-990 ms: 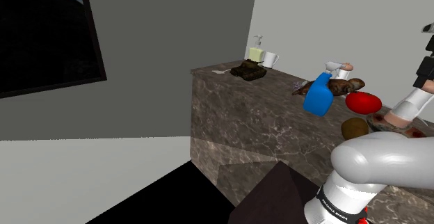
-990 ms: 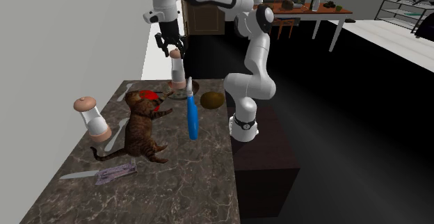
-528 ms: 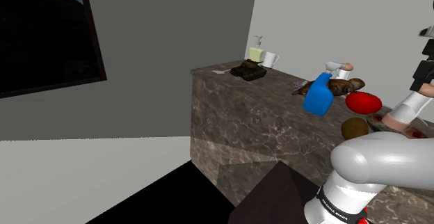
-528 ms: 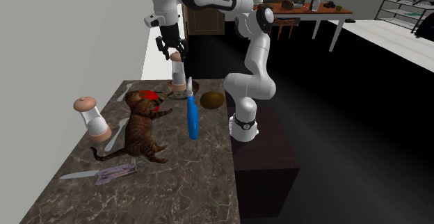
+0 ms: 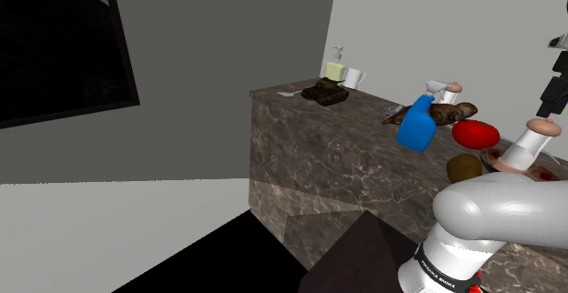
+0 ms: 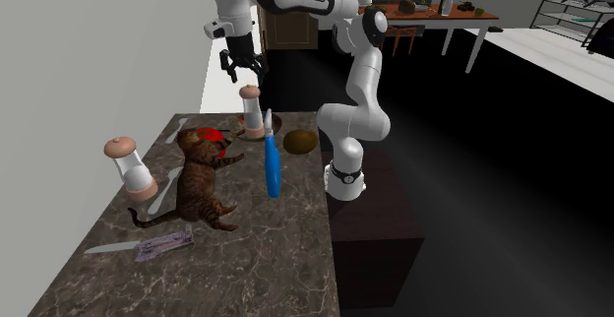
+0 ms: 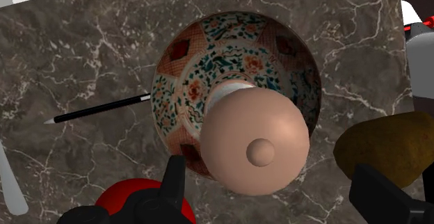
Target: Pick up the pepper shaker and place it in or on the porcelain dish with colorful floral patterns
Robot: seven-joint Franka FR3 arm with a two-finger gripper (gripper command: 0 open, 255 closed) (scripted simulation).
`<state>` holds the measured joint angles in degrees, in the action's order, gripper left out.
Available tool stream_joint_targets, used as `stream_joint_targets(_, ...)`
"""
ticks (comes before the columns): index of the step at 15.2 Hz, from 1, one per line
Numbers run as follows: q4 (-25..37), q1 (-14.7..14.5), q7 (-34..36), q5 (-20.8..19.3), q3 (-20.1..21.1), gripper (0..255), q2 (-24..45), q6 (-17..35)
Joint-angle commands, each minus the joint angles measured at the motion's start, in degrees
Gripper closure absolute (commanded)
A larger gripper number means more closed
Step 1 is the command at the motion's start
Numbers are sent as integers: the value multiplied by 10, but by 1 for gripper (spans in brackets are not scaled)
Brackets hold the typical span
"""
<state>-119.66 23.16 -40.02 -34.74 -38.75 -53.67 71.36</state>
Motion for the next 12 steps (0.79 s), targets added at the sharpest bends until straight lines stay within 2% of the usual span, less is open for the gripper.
stream_joint_targets(1, 24, -5, -4, 6, 5, 0, 11, -13)
stream_joint_targets(4, 94, -17, -15, 21, 15, 0, 46, -50)
stream_joint_targets(12, 94, -17, -15, 21, 15, 0, 46, -50)
